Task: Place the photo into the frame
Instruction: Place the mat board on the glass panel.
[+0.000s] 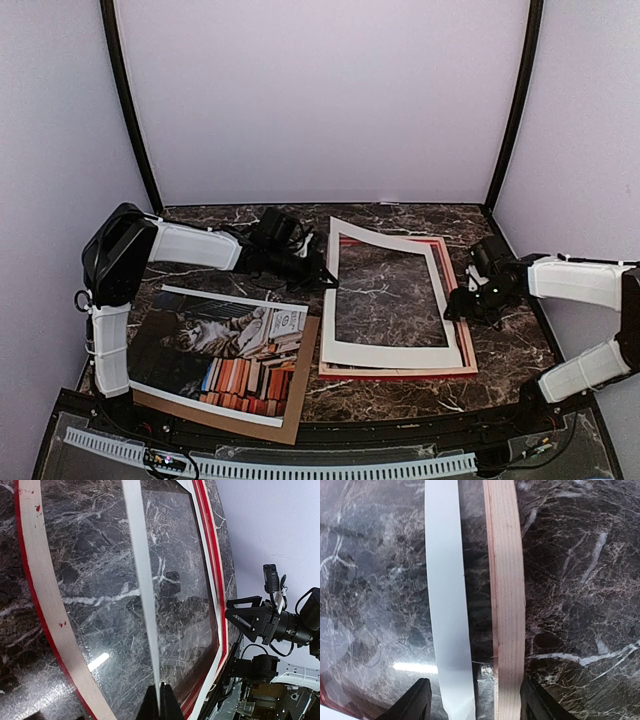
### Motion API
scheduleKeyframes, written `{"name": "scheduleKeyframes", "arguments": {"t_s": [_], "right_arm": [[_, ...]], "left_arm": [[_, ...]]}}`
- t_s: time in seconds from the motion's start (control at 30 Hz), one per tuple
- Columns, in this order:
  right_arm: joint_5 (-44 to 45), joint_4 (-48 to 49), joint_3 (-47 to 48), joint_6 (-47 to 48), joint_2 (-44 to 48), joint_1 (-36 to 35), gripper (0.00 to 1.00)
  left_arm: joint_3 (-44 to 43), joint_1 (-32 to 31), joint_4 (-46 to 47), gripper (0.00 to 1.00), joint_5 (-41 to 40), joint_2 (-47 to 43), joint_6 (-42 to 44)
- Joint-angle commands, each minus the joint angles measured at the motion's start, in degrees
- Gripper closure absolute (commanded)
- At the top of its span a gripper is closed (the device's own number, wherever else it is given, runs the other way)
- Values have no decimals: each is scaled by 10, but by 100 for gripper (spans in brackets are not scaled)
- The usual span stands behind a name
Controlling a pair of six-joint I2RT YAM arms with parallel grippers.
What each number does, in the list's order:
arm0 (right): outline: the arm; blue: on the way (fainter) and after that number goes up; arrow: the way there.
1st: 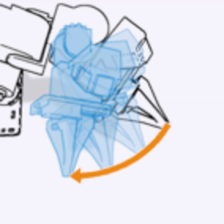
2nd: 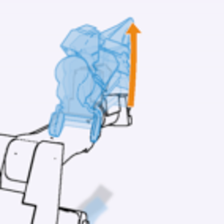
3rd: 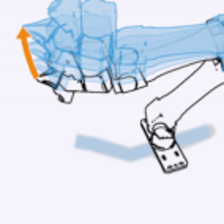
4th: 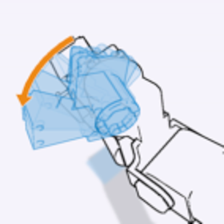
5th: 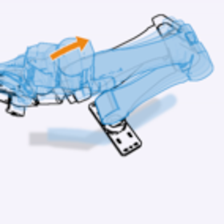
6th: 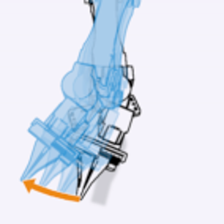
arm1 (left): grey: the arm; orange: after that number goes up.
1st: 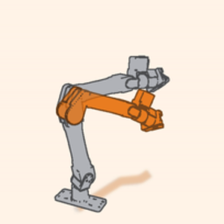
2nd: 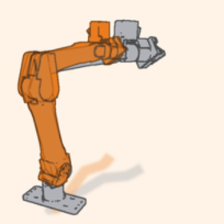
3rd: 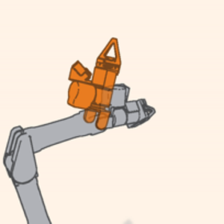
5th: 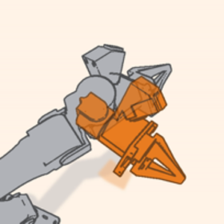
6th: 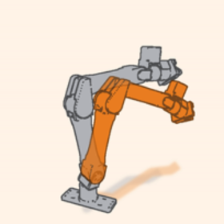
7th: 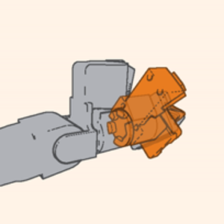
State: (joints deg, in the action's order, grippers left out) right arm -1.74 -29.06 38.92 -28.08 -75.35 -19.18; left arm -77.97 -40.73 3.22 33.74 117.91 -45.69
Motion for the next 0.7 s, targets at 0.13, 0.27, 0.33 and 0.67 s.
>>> {"name": "scheduleKeyframes", "arguments": {"t_s": [0.13, 0.27, 0.33, 0.67], "right_arm": [[-2, 28, -79, -74, 81, -15, 41], [-2, 26, -85, -83, 85, -23, 42], [3, 24, -86, -87, 84, -29, 43], [44, 9, -105, -126, 95, -66, 46]], "left_arm": [[3, -3, -1, 100, -13, -21, 1], [9, -3, 3, 100, -18, -23, -1], [12, -3, 6, 100, -21, -25, -3], [16, -3, 10, 100, -25, -28, -7]]}}
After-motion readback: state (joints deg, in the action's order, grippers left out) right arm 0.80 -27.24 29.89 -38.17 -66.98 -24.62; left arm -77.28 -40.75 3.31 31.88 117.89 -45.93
